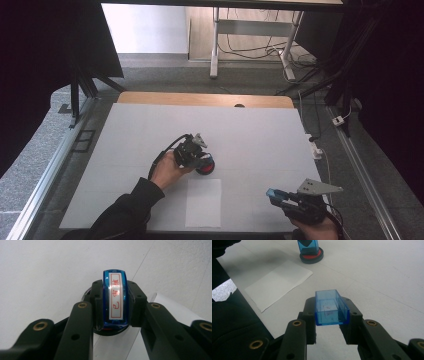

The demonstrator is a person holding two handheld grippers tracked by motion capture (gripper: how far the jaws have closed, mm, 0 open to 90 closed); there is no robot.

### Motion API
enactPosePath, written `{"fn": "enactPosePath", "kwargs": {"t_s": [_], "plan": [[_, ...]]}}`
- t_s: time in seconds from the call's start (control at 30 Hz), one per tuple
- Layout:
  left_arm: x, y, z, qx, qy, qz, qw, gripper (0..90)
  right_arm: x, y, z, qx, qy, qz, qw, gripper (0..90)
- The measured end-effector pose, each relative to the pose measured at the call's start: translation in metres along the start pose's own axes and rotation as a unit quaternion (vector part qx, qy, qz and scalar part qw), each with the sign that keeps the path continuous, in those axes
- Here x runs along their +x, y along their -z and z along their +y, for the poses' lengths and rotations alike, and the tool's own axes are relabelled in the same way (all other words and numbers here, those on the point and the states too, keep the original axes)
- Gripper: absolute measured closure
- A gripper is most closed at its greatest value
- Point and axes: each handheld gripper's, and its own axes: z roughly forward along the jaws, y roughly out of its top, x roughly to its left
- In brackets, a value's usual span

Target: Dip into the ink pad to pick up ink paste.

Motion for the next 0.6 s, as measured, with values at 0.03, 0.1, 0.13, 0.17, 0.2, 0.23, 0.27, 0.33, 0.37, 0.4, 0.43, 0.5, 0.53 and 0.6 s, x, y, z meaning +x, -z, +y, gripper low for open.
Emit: {"fn": "enactPosePath", "kwargs": {"t_s": [0.03, 0.1, 0.13, 0.17, 0.2, 0.23, 0.27, 0.33, 0.37, 0.4, 0.43, 0.5, 0.53, 0.6], "plan": [[-0.0002, 0.0001, 0.0003, 0.002, 0.0, 0.0, 1.0, 71.0, 0.0, 0.0, 0.0, 0.0, 0.0, 0.0, 1.0, 69.0], [-0.0006, 0.0, 0.0007, 0.003, 0.001, 0.001, 1.0, 71.0, 0.0001, -0.0001, 0.0, 0.0, 0.0, -0.001, 1.0, 69.0], [-0.0004, 0.0, 0.0007, 0.004, 0.003, 0.001, 1.0, 70.9, 0.0001, -0.0001, 0.0001, 0.0, 0.001, -0.001, 1.0, 69.1], [0.0, -0.0001, 0.0007, 0.004, 0.006, 0.0, 1.0, 70.9, 0.0002, -0.0001, 0.0001, 0.0, 0.001, -0.001, 1.0, 69.0], [0.0005, -0.0001, 0.0008, 0.004, 0.007, -0.001, 1.0, 70.9, 0.0002, -0.0001, 0.0, 0.0, 0.001, -0.001, 1.0, 69.0], [0.0011, -0.0002, 0.001, 0.005, 0.01, -0.003, 0.9999, 70.9, 0.0002, -0.0001, 0.0, 0.001, 0.001, -0.001, 1.0, 69.1], [0.0015, -0.0002, 0.0011, 0.005, 0.012, -0.004, 0.9999, 70.9, 0.0002, -0.0001, 0.0, 0.0, 0.001, -0.001, 1.0, 69.0], [0.0029, -0.0003, 0.0007, 0.004, 0.015, -0.008, 0.9998, 70.9, 0.0002, -0.0002, 0.0, 0.001, 0.001, -0.001, 1.0, 69.0], [0.0038, -0.0002, 0.0002, 0.003, 0.017, -0.01, 0.9998, 70.9, 0.0002, -0.0001, 0.0, 0.001, 0.001, -0.001, 1.0, 69.0], [0.0048, -0.0003, -0.0005, 0.001, 0.02, -0.014, 0.9997, 70.9, 0.0001, -0.0001, 0.0, 0.001, 0.001, -0.001, 1.0, 69.0], [0.0051, -0.0002, -0.0007, 0.0, 0.021, -0.015, 0.9997, 70.9, 0.0001, -0.0001, 0.0, 0.001, 0.0, -0.001, 1.0, 69.0], [0.0037, -0.0002, -0.0008, 0.001, 0.017, -0.01, 0.9998, 70.9, 0.0002, -0.0002, 0.0001, 0.001, 0.001, -0.001, 1.0, 69.0], [0.0017, -0.0004, -0.0007, 0.001, 0.012, -0.005, 0.9999, 70.9, 0.0002, -0.0002, 0.0, 0.0, 0.001, 0.0, 1.0, 69.0], [-0.0018, -0.0005, 0.0003, 0.004, 0.004, 0.005, 1.0, 70.9, 0.0003, -0.0002, 0.0, 0.0, 0.001, 0.0, 1.0, 69.0]]}}
